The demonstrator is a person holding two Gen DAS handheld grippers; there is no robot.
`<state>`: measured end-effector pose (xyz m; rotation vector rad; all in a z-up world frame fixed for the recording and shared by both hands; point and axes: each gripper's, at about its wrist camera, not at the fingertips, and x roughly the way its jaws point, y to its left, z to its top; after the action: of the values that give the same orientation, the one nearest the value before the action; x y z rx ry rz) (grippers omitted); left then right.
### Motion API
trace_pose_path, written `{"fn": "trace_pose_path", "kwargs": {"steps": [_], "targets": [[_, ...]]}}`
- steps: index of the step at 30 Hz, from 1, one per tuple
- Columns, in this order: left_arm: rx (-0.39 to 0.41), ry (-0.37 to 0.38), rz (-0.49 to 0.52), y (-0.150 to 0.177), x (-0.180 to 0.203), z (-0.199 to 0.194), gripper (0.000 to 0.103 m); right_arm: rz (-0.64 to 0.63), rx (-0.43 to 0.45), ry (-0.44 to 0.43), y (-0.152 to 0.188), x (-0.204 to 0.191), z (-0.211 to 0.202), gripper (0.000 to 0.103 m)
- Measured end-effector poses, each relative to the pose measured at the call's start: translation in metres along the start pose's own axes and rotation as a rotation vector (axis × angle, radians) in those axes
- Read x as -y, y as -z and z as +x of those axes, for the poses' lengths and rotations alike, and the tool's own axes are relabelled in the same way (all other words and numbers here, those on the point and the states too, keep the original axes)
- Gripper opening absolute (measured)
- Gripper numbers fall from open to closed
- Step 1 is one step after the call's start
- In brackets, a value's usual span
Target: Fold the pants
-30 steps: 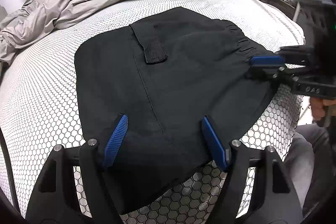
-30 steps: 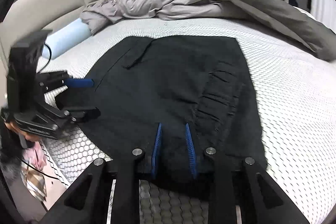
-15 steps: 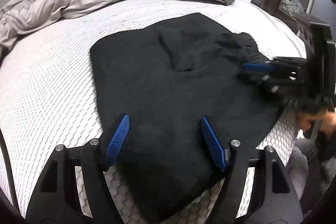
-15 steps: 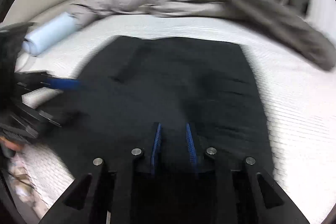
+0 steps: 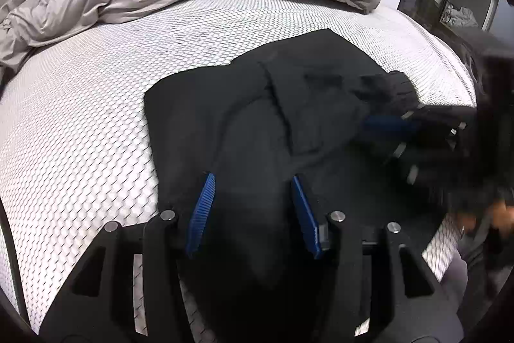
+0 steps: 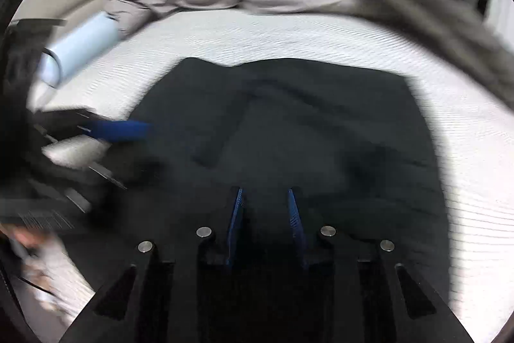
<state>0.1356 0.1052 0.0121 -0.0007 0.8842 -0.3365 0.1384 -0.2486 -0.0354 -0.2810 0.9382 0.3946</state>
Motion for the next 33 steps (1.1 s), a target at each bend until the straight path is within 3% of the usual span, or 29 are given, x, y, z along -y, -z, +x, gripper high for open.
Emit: {"fn": "trace_pose_path", "kwargs": {"steps": [1, 4, 6, 8, 10, 12, 15, 17, 18, 19, 22, 25, 29, 31, 33], "targets": [[0.001, 0.014, -0.015, 0.003, -0.004, -0.003, 0.048, 0.012, 0.012, 0.026, 0.005, 0.01, -0.005, 0.026], [-0.007, -0.005, -0.028, 0.001, -0.001, -0.013, 0.045, 0.108, 0.03, -0.086, 0.013, 0.033, -0.019, 0.025], [0.022, 0.018, -0.029, -0.006, 0.008, -0.024, 0.041, 0.093, 0.055, -0.071, -0.001, 0.022, -0.029, 0.027], [0.075, 0.025, -0.016, -0.024, 0.016, -0.032, 0.041, 0.096, 0.086, -0.121, -0.01, 0.012, -0.037, 0.029], [0.041, -0.035, 0.008, -0.04, 0.017, -0.016, 0.041, 0.112, 0.065, -0.184, -0.022, 0.003, -0.034, 0.029], [-0.051, -0.058, -0.003, -0.046, 0.007, 0.015, 0.041, 0.109, 0.003, -0.202, -0.031, -0.007, -0.009, 0.029], [-0.046, -0.015, -0.008, -0.042, -0.008, 0.03, 0.042, 0.07, -0.082, -0.137, -0.036, -0.009, 0.026, 0.028], [-0.03, -0.023, 0.005, -0.036, -0.009, 0.022, 0.044, 0.043, -0.054, -0.078, -0.027, -0.002, 0.017, 0.028], [-0.03, -0.034, 0.005, -0.031, -0.011, 0.018, 0.044, 0.038, -0.058, 0.023, -0.019, 0.006, 0.009, 0.028], [-0.028, -0.039, -0.005, -0.028, -0.014, 0.013, 0.044, 0.039, -0.053, 0.037, -0.015, 0.013, 0.003, 0.026], [-0.016, -0.065, -0.014, -0.031, -0.015, -0.001, 0.043, 0.103, -0.037, -0.038, -0.015, 0.022, -0.012, 0.027], [0.069, -0.036, -0.023, -0.042, -0.012, -0.021, 0.043, 0.092, 0.02, -0.075, -0.037, 0.004, -0.02, 0.03], [-0.041, -0.072, -0.025, -0.067, -0.021, 0.017, 0.043, 0.123, -0.008, -0.183, -0.064, -0.019, 0.003, 0.031], [-0.114, -0.041, -0.062, -0.063, -0.039, 0.043, 0.044, 0.136, -0.091, -0.174, -0.071, -0.019, 0.037, 0.031], [-0.086, -0.001, -0.084, -0.059, -0.049, 0.039, 0.044, 0.112, -0.127, -0.14, -0.065, -0.018, 0.05, 0.03]]}}
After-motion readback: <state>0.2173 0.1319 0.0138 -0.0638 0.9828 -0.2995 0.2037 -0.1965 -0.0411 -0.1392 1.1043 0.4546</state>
